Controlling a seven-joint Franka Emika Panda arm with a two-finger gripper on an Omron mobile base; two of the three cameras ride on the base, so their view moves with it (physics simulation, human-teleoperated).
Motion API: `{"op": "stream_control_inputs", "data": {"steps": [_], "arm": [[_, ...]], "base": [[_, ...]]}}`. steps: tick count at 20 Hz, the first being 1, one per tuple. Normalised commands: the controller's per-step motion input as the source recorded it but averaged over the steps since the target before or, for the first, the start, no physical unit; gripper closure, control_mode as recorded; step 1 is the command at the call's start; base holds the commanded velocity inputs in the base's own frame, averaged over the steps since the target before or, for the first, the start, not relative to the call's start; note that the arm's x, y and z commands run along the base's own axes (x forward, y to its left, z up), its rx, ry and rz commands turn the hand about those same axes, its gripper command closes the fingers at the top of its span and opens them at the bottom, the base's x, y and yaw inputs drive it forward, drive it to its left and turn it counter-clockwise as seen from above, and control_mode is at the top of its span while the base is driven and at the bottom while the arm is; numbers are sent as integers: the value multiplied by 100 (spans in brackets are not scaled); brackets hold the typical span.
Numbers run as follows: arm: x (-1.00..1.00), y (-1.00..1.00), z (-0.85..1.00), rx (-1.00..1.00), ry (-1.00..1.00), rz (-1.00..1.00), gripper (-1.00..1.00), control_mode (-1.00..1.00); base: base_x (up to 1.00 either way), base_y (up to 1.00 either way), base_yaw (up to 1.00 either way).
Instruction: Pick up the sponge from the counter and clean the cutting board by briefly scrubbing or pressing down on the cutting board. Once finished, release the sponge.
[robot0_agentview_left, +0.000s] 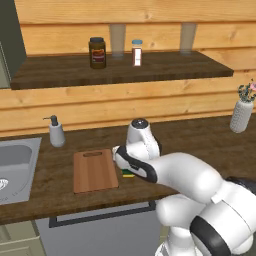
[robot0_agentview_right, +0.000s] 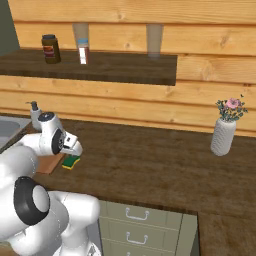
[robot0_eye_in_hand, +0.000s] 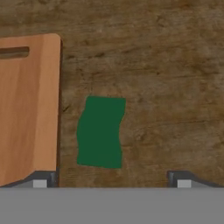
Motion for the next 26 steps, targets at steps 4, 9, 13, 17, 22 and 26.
{"op": "stream_control_inputs", "data": {"steps": [4, 9, 13, 17, 22, 26], "arm": [[24, 4, -35, 0, 3, -6, -100, -100], [26, 0, -17, 1, 6, -1, -100, -100], [26, 0, -20, 0, 6, 0, -100, -100], [26, 1, -28, 0, 4, 0, -100, -100], [22, 10, -33, 0, 1, 0, -100, -100], [19, 11, -34, 0, 1, 0, -100, -100]], "base": [[0, 0, 0], [0, 0, 0], [0, 0, 0], [0, 0, 0], [0, 0, 0], [0, 0, 0]]}}
